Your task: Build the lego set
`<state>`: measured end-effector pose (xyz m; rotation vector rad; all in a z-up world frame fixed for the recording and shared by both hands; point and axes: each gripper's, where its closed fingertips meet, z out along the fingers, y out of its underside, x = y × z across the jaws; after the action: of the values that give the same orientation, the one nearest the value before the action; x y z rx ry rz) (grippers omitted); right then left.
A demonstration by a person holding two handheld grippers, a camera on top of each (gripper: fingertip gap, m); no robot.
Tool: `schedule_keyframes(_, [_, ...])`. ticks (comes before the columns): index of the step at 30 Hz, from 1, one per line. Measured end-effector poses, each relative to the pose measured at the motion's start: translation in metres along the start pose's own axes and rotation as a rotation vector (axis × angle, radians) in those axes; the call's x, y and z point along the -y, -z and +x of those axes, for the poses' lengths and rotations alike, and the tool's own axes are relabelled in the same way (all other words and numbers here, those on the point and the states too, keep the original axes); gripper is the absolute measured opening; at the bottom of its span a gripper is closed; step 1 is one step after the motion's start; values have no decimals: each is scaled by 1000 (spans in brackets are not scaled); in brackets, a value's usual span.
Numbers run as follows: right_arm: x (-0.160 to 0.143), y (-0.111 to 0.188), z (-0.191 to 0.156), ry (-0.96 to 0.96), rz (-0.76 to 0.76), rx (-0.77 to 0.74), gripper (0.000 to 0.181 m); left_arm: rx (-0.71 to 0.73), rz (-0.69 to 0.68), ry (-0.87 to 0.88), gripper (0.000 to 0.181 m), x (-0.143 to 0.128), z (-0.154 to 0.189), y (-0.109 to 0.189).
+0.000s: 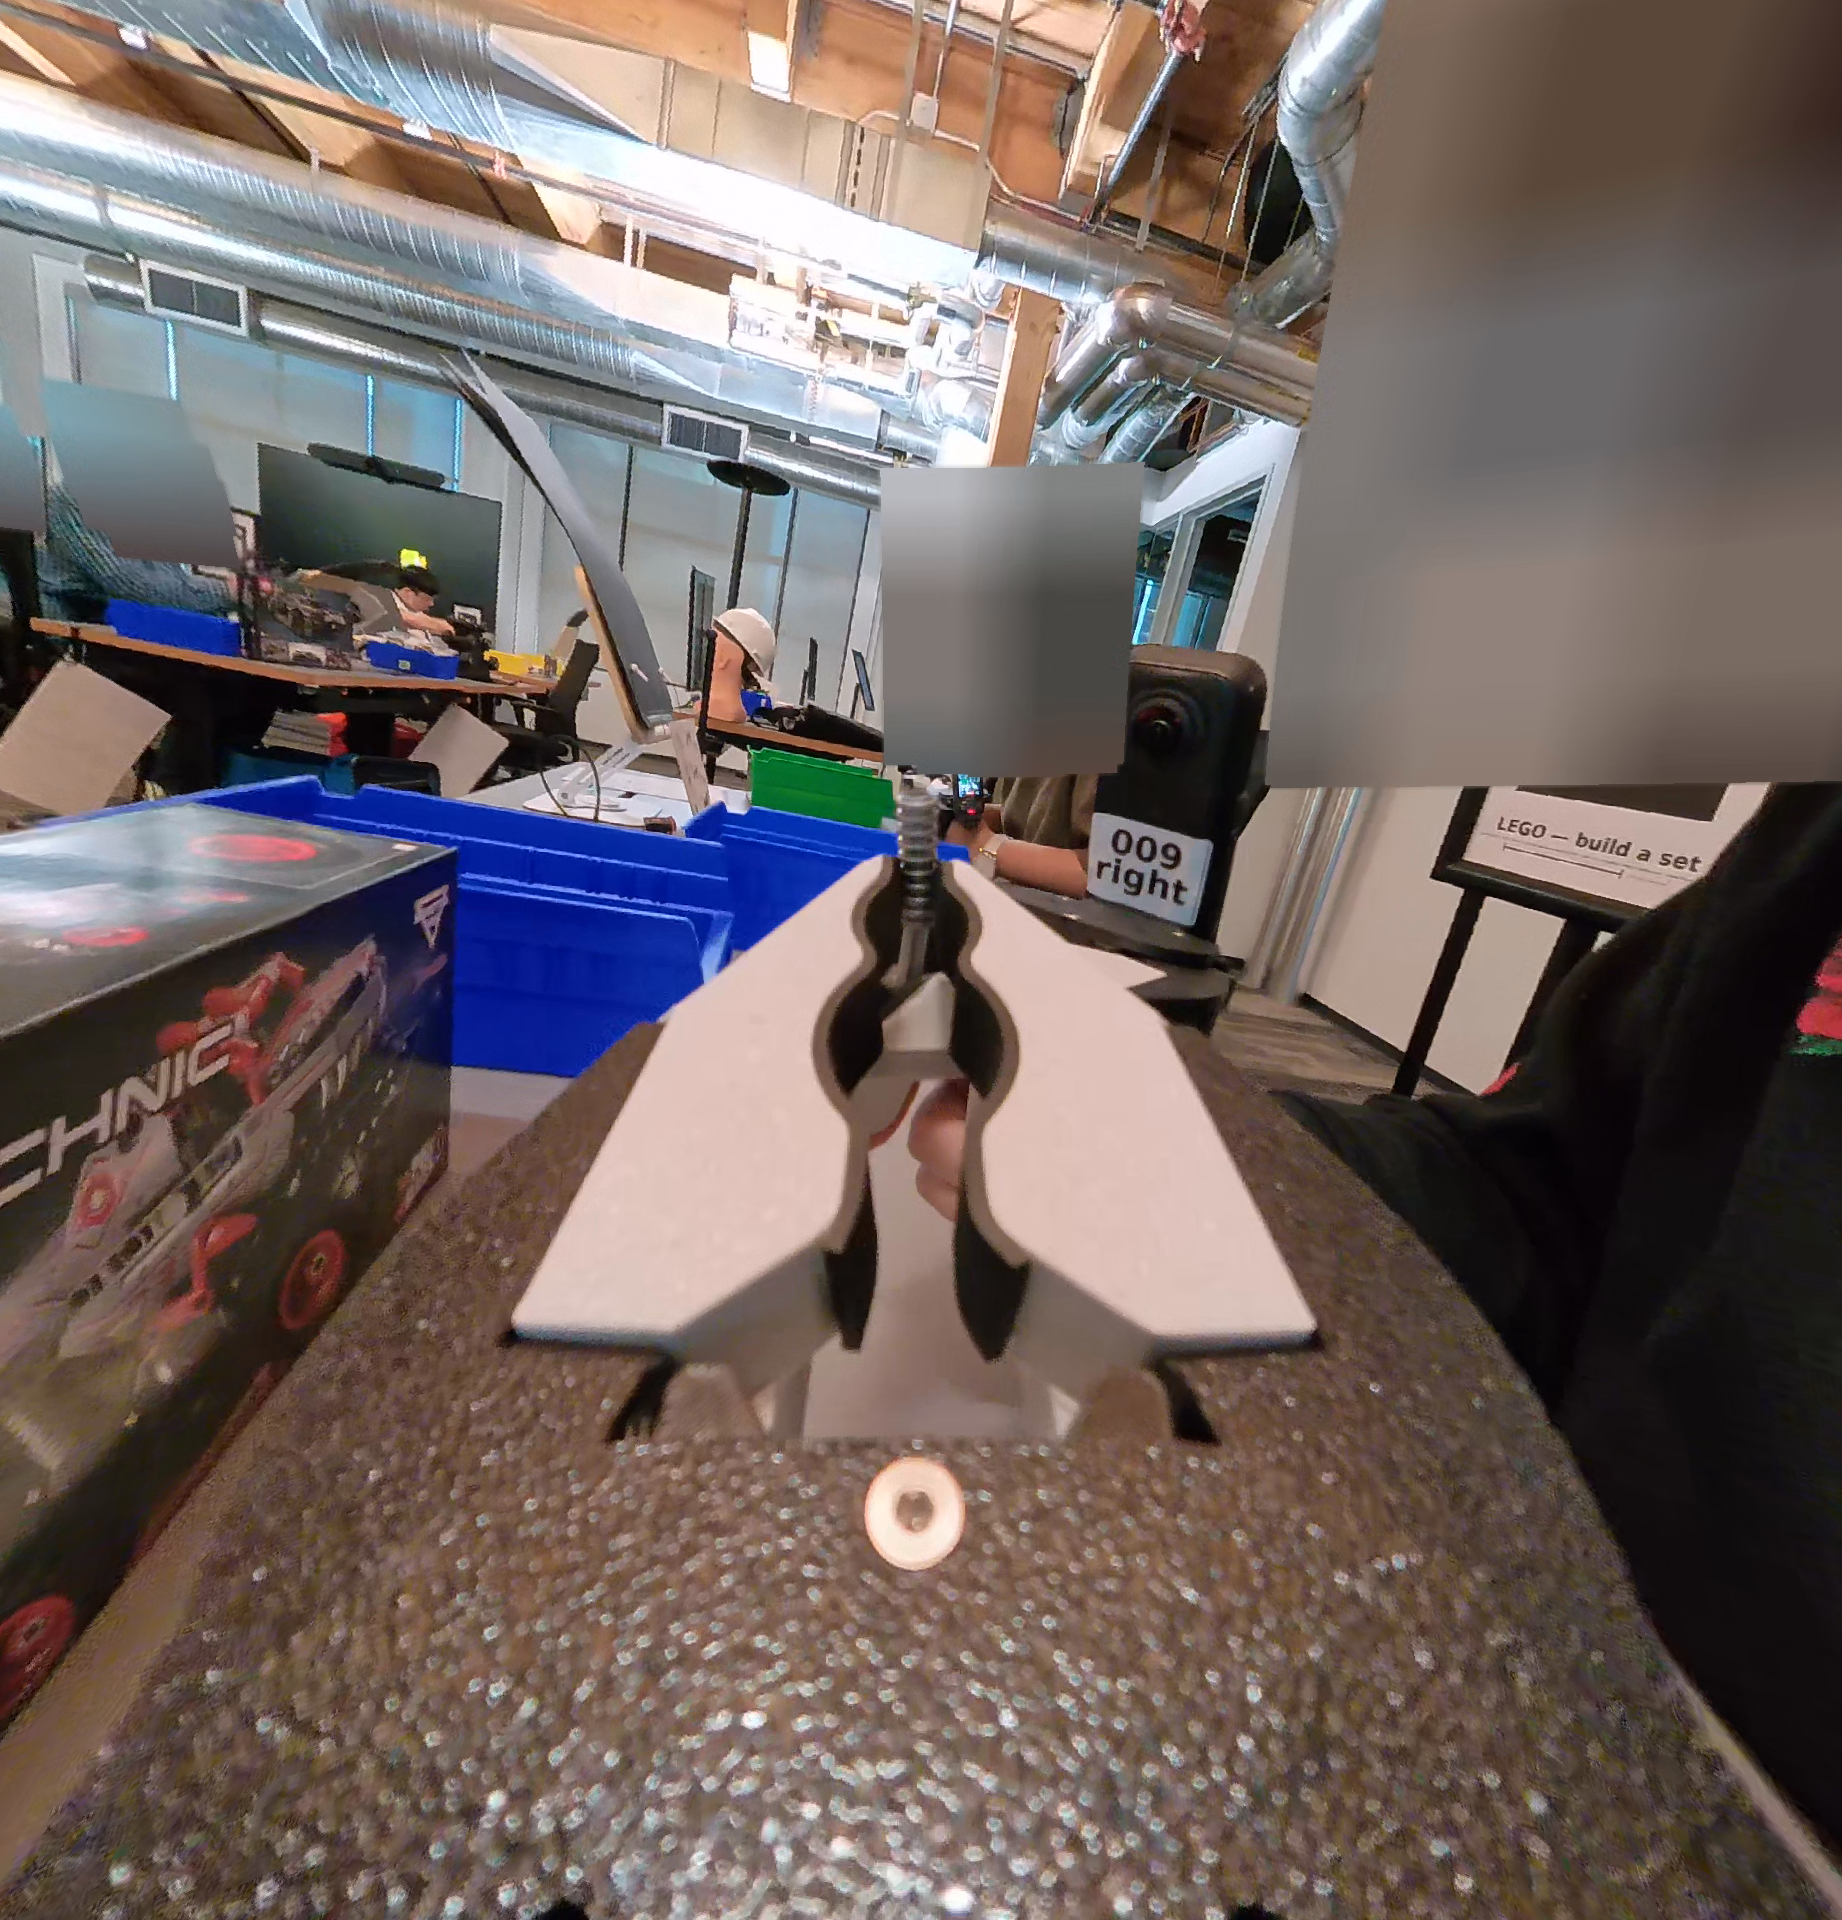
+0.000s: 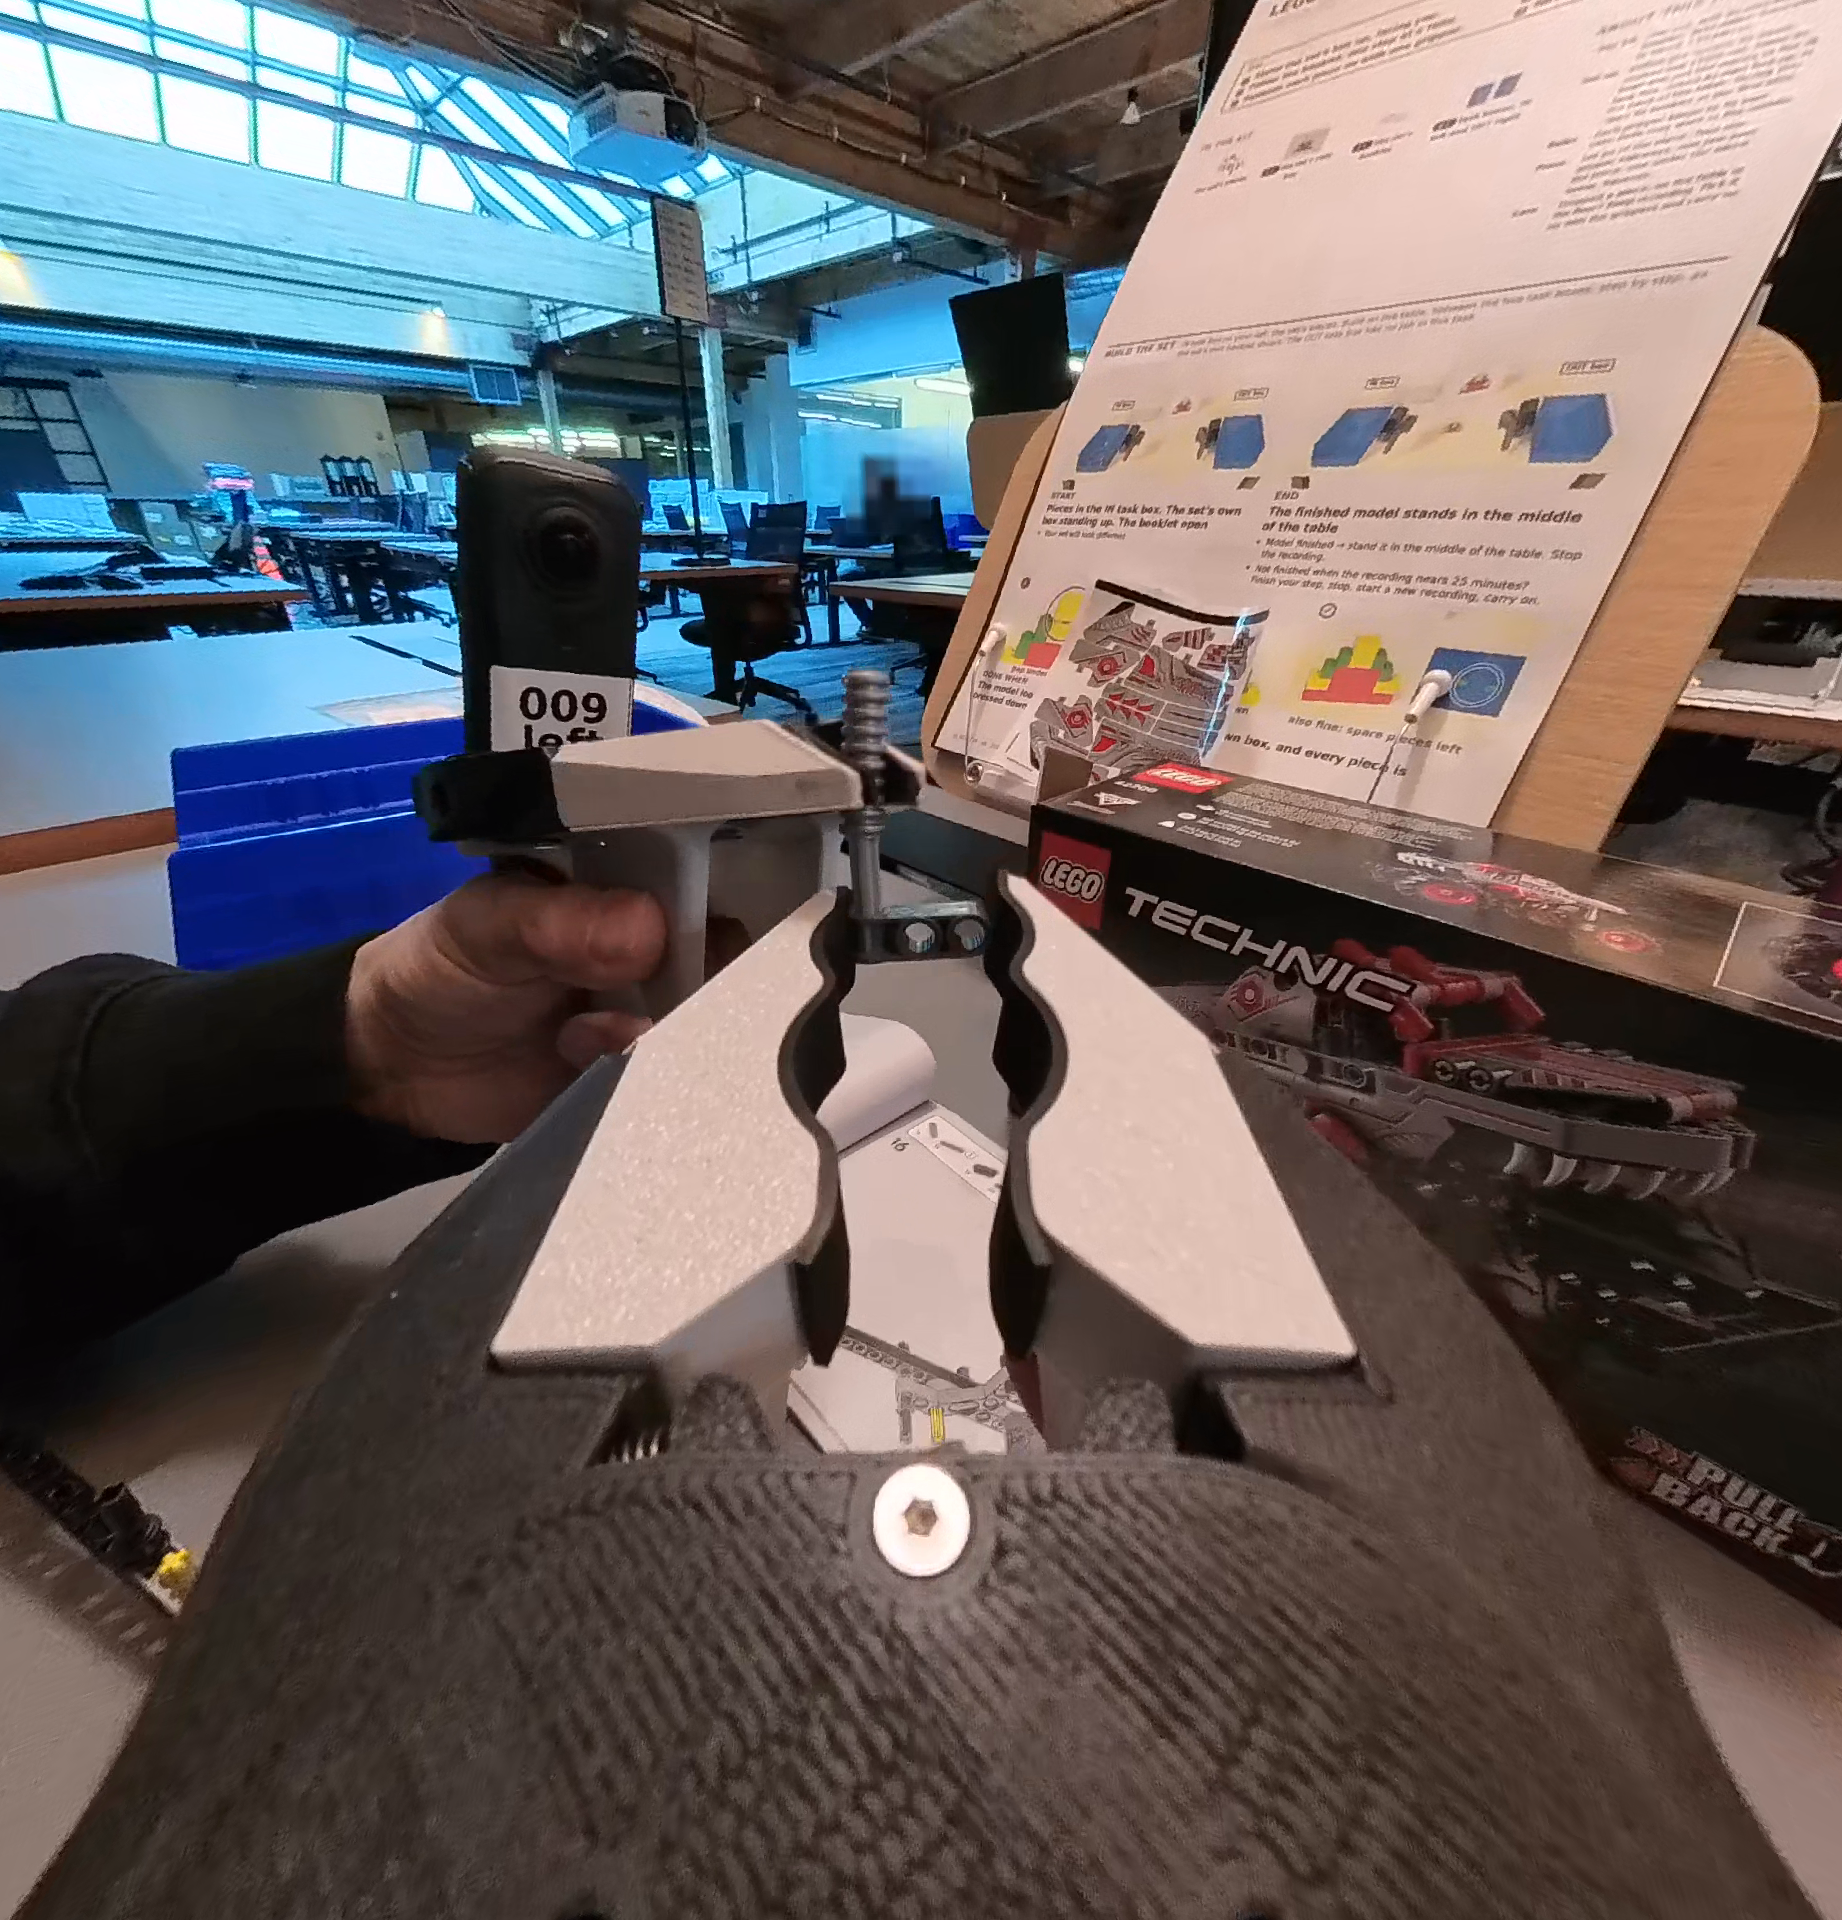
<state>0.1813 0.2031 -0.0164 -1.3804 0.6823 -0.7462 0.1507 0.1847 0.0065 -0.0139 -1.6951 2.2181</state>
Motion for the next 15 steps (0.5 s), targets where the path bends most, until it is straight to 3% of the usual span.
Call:
schedule_keyframes(6, [-4,-1,-3,-47,-19,34,24,-14,-43,1,4,-3,0,3])
schedule_keyframes(15, [-4,-3,-9,-235,20,114,23,-28,18,27,4,-3,-1,2])
